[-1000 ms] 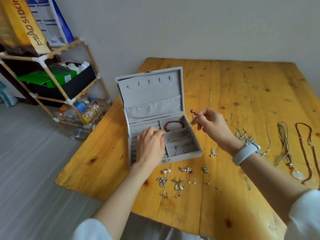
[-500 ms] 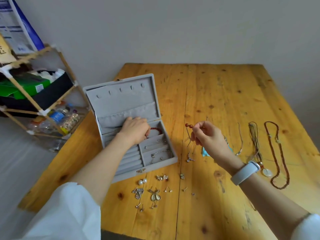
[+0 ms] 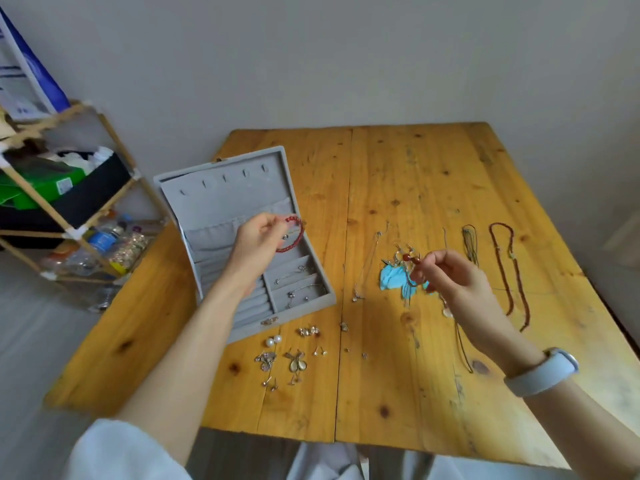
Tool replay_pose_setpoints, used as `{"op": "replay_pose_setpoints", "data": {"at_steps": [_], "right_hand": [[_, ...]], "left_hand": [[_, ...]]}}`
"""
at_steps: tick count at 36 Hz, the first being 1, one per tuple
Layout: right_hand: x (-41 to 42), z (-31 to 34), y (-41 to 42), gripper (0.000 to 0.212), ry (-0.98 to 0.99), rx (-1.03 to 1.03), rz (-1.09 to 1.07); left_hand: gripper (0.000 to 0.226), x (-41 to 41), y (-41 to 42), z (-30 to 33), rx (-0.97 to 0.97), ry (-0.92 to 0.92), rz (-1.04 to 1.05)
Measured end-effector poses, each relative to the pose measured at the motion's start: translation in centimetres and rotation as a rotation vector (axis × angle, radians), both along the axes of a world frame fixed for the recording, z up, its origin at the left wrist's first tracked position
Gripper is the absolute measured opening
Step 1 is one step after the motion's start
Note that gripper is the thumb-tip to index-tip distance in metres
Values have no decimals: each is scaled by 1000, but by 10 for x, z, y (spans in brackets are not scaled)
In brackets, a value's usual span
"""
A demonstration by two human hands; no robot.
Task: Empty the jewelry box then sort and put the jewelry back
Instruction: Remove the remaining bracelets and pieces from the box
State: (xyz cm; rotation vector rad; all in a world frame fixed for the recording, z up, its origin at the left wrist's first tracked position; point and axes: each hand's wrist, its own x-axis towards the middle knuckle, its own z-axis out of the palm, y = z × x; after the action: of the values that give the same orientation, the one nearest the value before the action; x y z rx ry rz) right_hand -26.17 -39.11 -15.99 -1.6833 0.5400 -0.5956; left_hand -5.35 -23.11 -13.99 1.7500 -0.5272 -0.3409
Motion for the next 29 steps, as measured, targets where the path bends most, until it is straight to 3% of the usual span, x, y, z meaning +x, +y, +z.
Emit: {"op": "replay_pose_setpoints", "data": {"at_steps": [3,5,7,10,14,17,23,29], "right_hand": [[-23,-4,5,14,-20,41,-31],[-36,-10,8,16,-28,67,-62],[-49,-18,10,19,-20,98,-94],[-66,-29,13,18,-89,303,-100],[-82,-44,19,24,-121,513,-35],[-89,-55,23,16,-48,484,-23],[-98,-68,9,18,127,247,-64],[-102,-68,-12,18,191,-13,-214]], "left_hand": [[27,-46,1,9,-370,427,-86],[42,-77,2,10,-533,657,-152],[43,-102,2,4,-631,842,-162],[22,-129,1,-11,-632,1070,-141],[28,-163,-4,-35,-386,1139,-74],[19,-182,-12,-53,-129,829,-102],[10,-196,-31,-79,224,-246,-250],[9,-190,-55,-100,381,-758,-304]]}}
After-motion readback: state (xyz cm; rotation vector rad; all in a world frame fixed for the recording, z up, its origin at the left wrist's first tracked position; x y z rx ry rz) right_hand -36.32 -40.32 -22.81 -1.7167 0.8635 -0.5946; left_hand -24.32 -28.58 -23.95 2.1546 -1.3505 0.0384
